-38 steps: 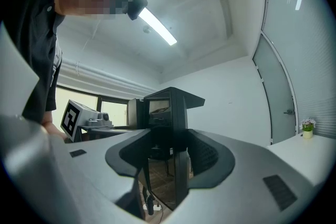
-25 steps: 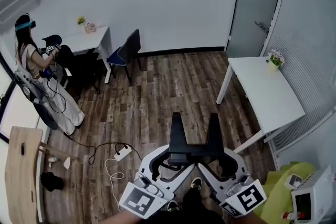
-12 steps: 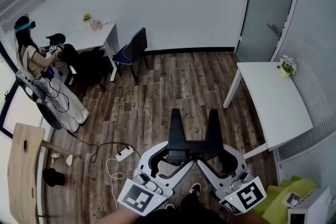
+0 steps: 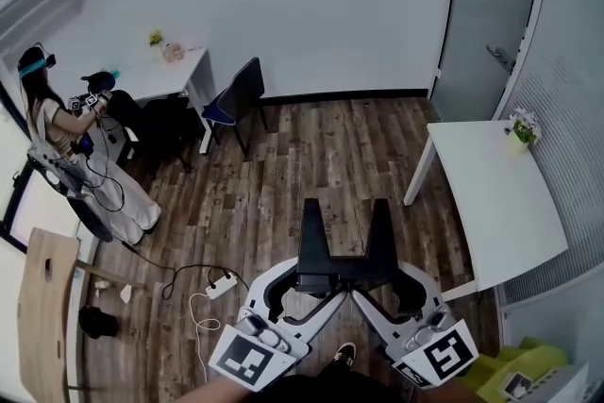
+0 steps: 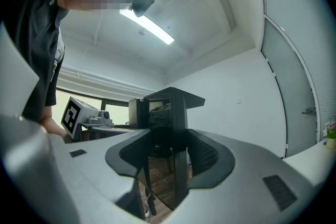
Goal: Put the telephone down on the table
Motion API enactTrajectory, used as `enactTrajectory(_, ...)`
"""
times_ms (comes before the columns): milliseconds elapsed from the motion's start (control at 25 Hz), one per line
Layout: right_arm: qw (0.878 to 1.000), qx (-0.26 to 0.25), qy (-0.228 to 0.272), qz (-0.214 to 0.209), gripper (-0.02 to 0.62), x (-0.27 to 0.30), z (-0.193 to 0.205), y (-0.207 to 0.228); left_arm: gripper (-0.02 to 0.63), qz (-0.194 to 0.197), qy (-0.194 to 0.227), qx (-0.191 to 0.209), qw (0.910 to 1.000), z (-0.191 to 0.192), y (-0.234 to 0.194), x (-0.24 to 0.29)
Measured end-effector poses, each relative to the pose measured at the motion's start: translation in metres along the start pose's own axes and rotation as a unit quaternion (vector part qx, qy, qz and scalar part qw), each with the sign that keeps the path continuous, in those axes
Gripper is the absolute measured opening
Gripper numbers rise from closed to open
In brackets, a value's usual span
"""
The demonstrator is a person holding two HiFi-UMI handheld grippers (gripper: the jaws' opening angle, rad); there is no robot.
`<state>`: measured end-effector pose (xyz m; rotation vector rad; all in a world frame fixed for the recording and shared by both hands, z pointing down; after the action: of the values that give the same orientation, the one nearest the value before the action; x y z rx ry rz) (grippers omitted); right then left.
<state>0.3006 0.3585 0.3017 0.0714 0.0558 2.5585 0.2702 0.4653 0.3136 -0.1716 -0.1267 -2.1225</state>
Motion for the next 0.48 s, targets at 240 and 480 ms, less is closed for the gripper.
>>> enactTrajectory(240, 1.0, -0.002, 0.002, -0.011, 0.233, 0.012, -0.007, 0.031, 0.272, -0.009, 0.007, 0.006, 0.9999, -0.01, -0.011, 0.028)
enactTrajectory(480, 1.0, -0.005, -0.001, -0.009, 0.233, 0.022, -0.009, 0.048, 0.272, -0.003, 0.013, 0.0, 0.9999, -0.012, -0.023, 0.046)
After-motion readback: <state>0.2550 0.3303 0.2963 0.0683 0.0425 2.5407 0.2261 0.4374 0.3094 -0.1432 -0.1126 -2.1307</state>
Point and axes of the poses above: the fingertips, and each gripper's own axes: x forward along the fingers, y to its right, z out of its underside, the point moved 4 cm from there along -x, backward along the fingers, and after that the axes turned 8 degrees about -y, right-handed, at the moved point
